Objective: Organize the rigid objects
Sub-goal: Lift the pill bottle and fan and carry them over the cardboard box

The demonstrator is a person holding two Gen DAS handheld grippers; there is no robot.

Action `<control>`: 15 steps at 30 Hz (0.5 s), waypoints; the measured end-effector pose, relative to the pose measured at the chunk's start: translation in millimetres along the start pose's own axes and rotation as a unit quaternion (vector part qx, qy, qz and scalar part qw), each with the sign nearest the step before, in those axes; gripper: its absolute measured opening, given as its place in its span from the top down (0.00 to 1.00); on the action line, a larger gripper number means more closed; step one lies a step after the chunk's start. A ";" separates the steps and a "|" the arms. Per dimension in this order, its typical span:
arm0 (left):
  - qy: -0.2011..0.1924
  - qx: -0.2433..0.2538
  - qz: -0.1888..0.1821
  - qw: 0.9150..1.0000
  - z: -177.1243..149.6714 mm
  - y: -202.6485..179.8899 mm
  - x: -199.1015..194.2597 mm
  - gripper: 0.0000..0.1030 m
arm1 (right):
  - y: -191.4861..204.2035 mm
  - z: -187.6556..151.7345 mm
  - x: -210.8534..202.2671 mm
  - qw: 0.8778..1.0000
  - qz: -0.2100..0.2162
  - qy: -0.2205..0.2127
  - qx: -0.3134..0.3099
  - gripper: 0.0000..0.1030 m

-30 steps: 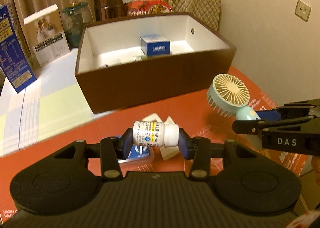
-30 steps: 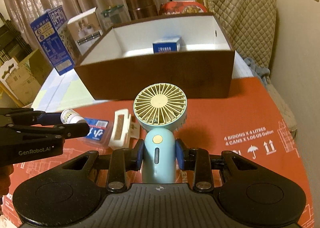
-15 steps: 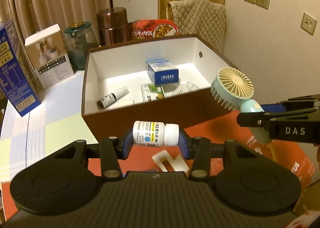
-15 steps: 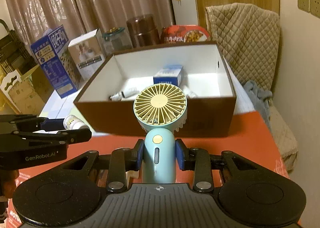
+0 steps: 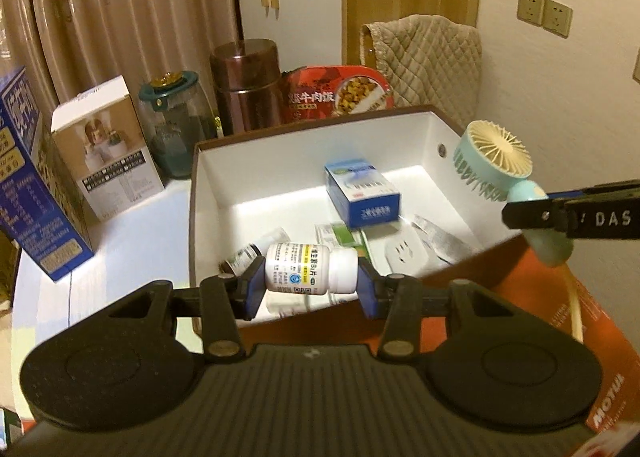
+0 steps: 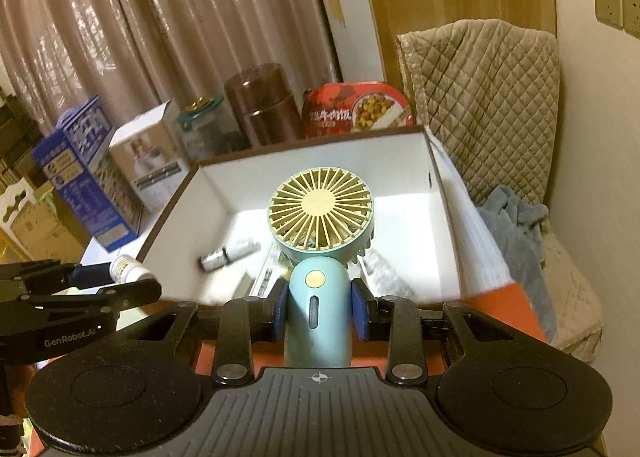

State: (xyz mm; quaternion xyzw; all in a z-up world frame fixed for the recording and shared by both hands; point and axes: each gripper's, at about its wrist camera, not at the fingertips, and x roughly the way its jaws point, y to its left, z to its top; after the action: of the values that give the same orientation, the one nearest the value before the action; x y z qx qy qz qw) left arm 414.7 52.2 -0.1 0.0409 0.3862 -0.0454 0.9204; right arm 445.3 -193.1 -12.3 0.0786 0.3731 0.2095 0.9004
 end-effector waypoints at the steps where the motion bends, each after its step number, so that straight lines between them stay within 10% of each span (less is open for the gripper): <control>1: 0.000 0.001 0.002 1.000 3.3 1.4 3.8 0.59 | -1.9 4.6 3.4 1.000 -0.001 0.000 -0.001 0.71; 15: 0.026 0.009 0.002 1.000 38.4 9.9 67.7 0.59 | -19.9 57.2 63.7 1.000 -0.021 0.005 -0.020 0.71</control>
State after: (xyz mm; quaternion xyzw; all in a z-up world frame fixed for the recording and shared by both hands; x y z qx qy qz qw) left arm 490.2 54.3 -21.2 0.0511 0.4093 -0.0460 0.9098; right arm 532.4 -182.4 -18.4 0.0512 0.3748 0.1984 0.9042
